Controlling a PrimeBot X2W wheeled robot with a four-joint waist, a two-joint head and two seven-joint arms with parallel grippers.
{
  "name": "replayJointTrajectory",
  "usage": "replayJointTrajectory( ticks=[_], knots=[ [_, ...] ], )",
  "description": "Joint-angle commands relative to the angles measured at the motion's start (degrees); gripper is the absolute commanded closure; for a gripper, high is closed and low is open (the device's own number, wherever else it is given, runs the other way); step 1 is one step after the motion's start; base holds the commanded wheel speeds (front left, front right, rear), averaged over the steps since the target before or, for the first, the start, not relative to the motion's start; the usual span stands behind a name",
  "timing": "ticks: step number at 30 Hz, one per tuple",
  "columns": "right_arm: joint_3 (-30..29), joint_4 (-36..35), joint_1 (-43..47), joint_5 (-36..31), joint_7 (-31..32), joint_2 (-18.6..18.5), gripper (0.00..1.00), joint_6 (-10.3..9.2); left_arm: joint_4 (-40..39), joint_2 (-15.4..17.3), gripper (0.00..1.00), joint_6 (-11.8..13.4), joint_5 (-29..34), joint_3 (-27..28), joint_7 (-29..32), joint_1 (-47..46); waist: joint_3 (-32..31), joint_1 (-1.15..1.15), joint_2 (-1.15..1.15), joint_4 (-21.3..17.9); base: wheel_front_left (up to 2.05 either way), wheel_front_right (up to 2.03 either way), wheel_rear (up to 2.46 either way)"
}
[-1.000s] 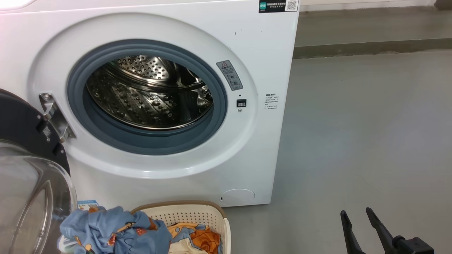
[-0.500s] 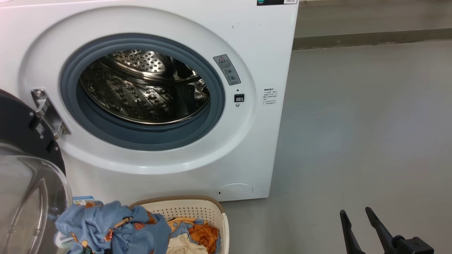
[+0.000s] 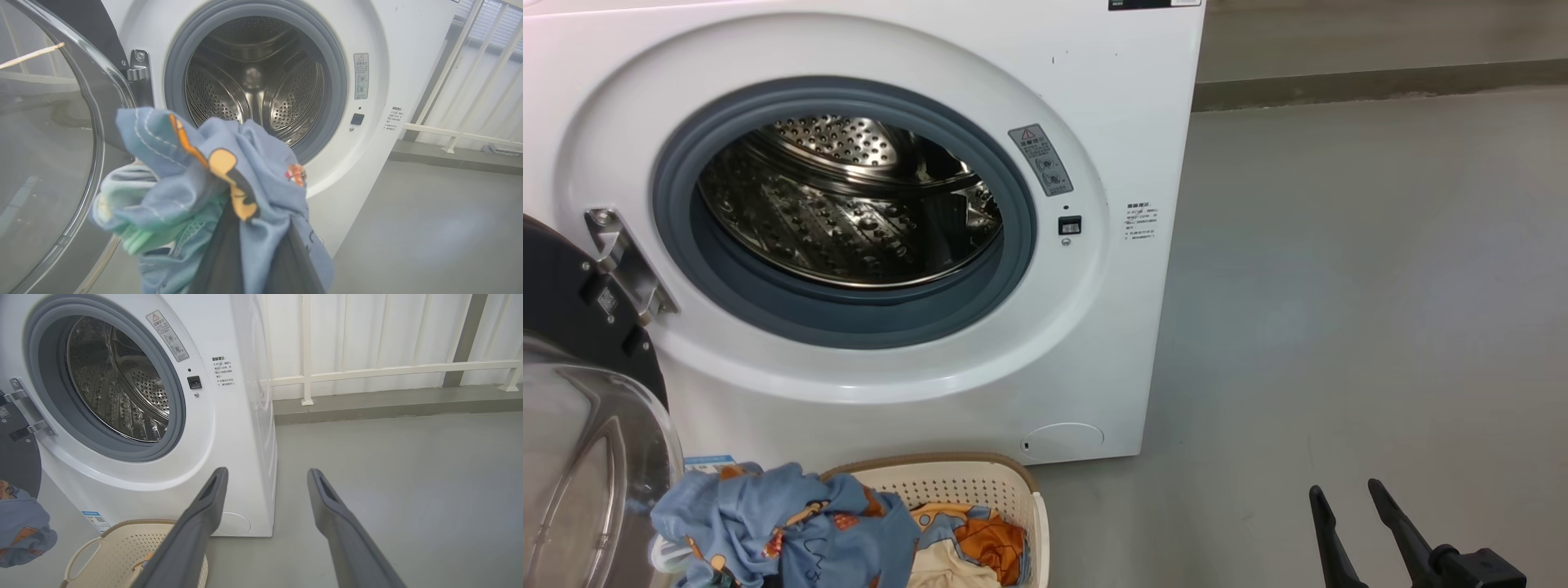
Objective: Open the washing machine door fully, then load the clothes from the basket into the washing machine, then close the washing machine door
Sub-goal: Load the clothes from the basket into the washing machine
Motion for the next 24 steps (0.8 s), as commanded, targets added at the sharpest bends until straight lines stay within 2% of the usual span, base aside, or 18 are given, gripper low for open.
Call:
replayJointTrajectory(
  ticks=[1,13,24],
  knots=[
    [1.81,-1.35,-1.38,0.18,-0.28,-0.56,0.0,0.09,-1.87,0.04,1.0,-0.14,-0.7,2.03,-0.78,-1.72,0.05,0.0,0.0,0.01,0.0,0.0,0.0],
    [2.15,-1.43,-1.6,0.23,-0.28,-0.56,0.0,0.09,-1.82,0.04,1.0,-0.31,-1.92,1.16,-0.78,-2.35,0.82,0.0,0.0,-0.58,0.0,0.0,0.0],
    [2.88,-1.52,-2.24,0.61,-0.28,-0.56,0.0,0.09,0.77,0.04,1.0,-0.79,-3.94,0.94,-0.78,-5.73,1.81,0.0,0.0,-4.75,0.0,0.0,0.0]
  ],
)
